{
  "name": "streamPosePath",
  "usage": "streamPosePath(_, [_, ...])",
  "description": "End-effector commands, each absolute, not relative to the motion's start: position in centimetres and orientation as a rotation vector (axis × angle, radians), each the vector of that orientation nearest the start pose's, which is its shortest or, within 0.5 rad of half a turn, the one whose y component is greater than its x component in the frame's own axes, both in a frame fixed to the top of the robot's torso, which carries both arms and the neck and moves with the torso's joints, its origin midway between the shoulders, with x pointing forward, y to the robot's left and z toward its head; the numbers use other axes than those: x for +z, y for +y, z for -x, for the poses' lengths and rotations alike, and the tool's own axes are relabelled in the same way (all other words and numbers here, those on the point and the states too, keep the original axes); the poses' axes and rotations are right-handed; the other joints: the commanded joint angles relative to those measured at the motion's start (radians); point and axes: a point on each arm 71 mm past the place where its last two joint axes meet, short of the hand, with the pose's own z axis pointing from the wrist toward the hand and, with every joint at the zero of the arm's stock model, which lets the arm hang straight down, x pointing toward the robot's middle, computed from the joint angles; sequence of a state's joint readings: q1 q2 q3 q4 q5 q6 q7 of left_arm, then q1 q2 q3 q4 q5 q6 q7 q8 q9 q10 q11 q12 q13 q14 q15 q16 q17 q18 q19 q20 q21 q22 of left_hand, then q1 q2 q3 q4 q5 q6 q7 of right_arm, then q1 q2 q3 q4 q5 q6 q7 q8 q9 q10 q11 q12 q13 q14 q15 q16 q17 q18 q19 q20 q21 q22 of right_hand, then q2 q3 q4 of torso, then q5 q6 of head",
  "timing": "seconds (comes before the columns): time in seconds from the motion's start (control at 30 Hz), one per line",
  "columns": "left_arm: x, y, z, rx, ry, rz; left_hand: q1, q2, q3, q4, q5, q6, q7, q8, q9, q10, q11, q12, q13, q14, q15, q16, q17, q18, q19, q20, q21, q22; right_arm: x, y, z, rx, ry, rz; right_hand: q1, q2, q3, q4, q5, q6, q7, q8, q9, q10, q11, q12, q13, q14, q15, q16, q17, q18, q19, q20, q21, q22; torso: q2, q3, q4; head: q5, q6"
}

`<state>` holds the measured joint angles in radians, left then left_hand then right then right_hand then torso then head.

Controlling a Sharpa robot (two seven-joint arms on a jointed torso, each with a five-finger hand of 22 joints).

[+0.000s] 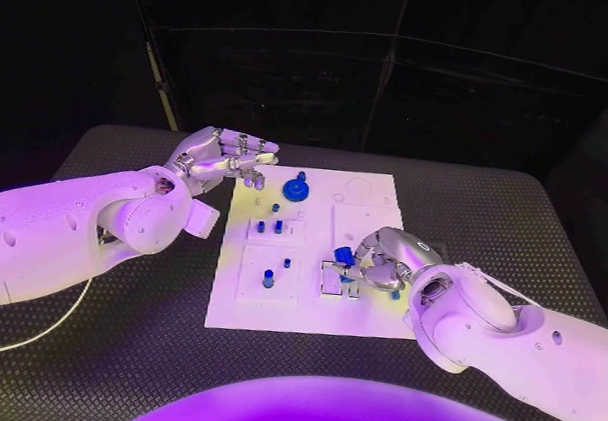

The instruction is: Assemble the parts on the task board

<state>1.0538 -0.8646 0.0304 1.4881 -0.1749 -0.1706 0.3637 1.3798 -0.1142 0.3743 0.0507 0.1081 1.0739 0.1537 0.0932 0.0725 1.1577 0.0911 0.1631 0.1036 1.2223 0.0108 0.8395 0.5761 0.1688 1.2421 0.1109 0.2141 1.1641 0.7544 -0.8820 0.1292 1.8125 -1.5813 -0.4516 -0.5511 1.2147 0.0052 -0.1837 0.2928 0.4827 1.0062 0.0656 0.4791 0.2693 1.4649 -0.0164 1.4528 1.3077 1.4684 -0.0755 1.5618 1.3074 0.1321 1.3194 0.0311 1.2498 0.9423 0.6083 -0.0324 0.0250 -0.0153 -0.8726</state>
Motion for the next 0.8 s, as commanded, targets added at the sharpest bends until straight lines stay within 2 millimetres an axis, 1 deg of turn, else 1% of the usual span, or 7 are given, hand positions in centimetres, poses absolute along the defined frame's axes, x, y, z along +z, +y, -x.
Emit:
streamPosePath(0.03, [-22.27, 21.93, -47.29, -1.583, 1.56, 1.033, -0.004, 0.008, -0.005, -0.002, -0.005, -0.002, 0.004, -0.004, -0.001, -0.005, 0.001, 0.004, 0.001, -0.007, 0.001, -0.003, -0.001, 0.013, 0.001, 0.003, -0.006, -0.001, -28.42, -16.0, -36.7, 0.567, 1.945, -0.196, -0.027, -0.006, -0.013, 0.001, -0.012, 0.015, -0.011, -0.001, 0.005, 0.026, -0.003, -0.006, 0.11, 0.099, -0.006, 0.003, 0.25, -0.018, -0.001, -0.001, 0.002, 0.001, 0.0, 0.0004, 0.0001, 0.002, 0.0])
streamPosePath(0.17, [-22.27, 21.85, -47.28, -1.585, 1.561, 1.033, -0.006, 0.009, -0.006, -0.001, -0.005, -0.002, 0.004, -0.004, -0.001, -0.005, 0.001, 0.004, 0.001, -0.007, 0.002, -0.003, -0.001, 0.013, 0.001, 0.003, -0.006, -0.002, -28.69, -15.58, -36.78, 0.558, 1.968, -0.191, -0.051, -0.001, -0.028, 0.0, -0.05, 0.023, -0.015, 0.003, 0.016, 0.028, -0.006, -0.006, 0.113, 0.099, -0.008, 0.003, 0.25, -0.018, -0.001, -0.003, 0.003, 0.003, 0.0, 0.0, 0.0012, 0.002, 0.0])
streamPosePath(0.47, [-22.28, 21.83, -47.31, -1.585, 1.56, 1.032, -0.009, 0.01, -0.007, 0.001, -0.005, -0.003, 0.005, -0.004, -0.001, -0.006, 0.001, 0.005, 0.002, -0.007, 0.002, -0.003, -0.001, 0.012, 0.002, 0.003, -0.007, -0.003, -28.83, -15.48, -36.97, 0.54, 1.963, -0.196, -0.07, 0.005, -0.043, 0.0, -0.085, 0.027, -0.019, 0.008, 0.029, 0.028, -0.009, -0.008, 0.114, 0.099, -0.011, 0.003, 0.248, -0.018, -0.002, -0.006, 0.003, 0.003, 0.0, 0.0003, -0.0012, 0.001, 0.0])
streamPosePath(0.6, [-22.29, 21.8, -47.32, -1.585, 1.56, 1.032, -0.009, 0.01, -0.007, 0.001, -0.005, -0.003, 0.005, -0.004, -0.001, -0.006, 0.001, 0.005, 0.002, -0.007, 0.002, -0.003, -0.001, 0.012, 0.002, 0.003, -0.007, -0.003, -28.83, -15.43, -37.09, 0.537, 1.951, -0.198, -0.079, 0.004, -0.052, 0.0, -0.121, 0.025, -0.019, 0.009, 0.037, 0.027, -0.01, -0.012, 0.112, 0.099, -0.011, 0.002, 0.246, -0.017, -0.004, -0.007, 0.001, 0.0, 0.0, 0.0001, -0.0001, -0.001, 0.0])
streamPosePath(0.63, [-22.29, 21.8, -47.33, -1.585, 1.56, 1.032, -0.009, 0.01, -0.007, 0.001, -0.005, -0.003, 0.005, -0.004, -0.001, -0.006, 0.001, 0.005, 0.002, -0.007, 0.002, -0.003, -0.001, 0.012, 0.002, 0.003, -0.007, -0.003, -28.84, -15.41, -37.11, 0.537, 1.95, -0.199, -0.083, 0.003, -0.055, 0.0, -0.14, 0.024, -0.019, 0.009, 0.04, 0.026, -0.009, -0.014, 0.111, 0.099, -0.011, 0.002, 0.246, -0.017, -0.005, -0.007, 0.0, -0.002, -0.001, -0.0001, 0.0004, -0.001, 0.0])
streamPosePath(0.73, [-22.3, 21.79, -47.33, -1.585, 1.561, 1.032, -0.009, 0.01, -0.007, 0.001, -0.005, -0.003, 0.005, -0.004, -0.001, -0.006, 0.001, 0.005, 0.002, -0.007, 0.002, -0.003, -0.001, 0.012, 0.002, 0.003, -0.007, -0.003, -28.85, -15.33, -37.15, 0.539, 1.946, -0.198, -0.111, -0.006, -0.067, 0.001, -0.234, 0.02, -0.018, 0.009, 0.049, 0.025, -0.008, -0.018, 0.109, 0.098, -0.011, 0.001, 0.244, -0.016, -0.008, -0.006, -0.003, -0.006, 0.0, -0.0004, 0.0019, -0.001, 0.0])
streamPosePath(0.8, [-22.3, 21.8, -47.33, -1.585, 1.561, 1.033, -0.009, 0.01, -0.007, 0.001, -0.005, -0.003, 0.005, -0.004, -0.001, -0.006, 0.001, 0.005, 0.002, -0.007, 0.002, -0.003, -0.001, 0.012, 0.002, 0.003, -0.007, -0.003, -28.85, -15.25, -37.17, 0.542, 1.944, -0.197, -0.143, -0.024, -0.065, 0.002, -0.296, 0.016, -0.017, 0.008, 0.055, 0.022, -0.007, -0.024, 0.106, 0.098, -0.009, 0.0, 0.242, -0.016, -0.01, -0.006, -0.006, -0.01, 0.001, -0.0004, 0.0015, 0.0, 0.0])
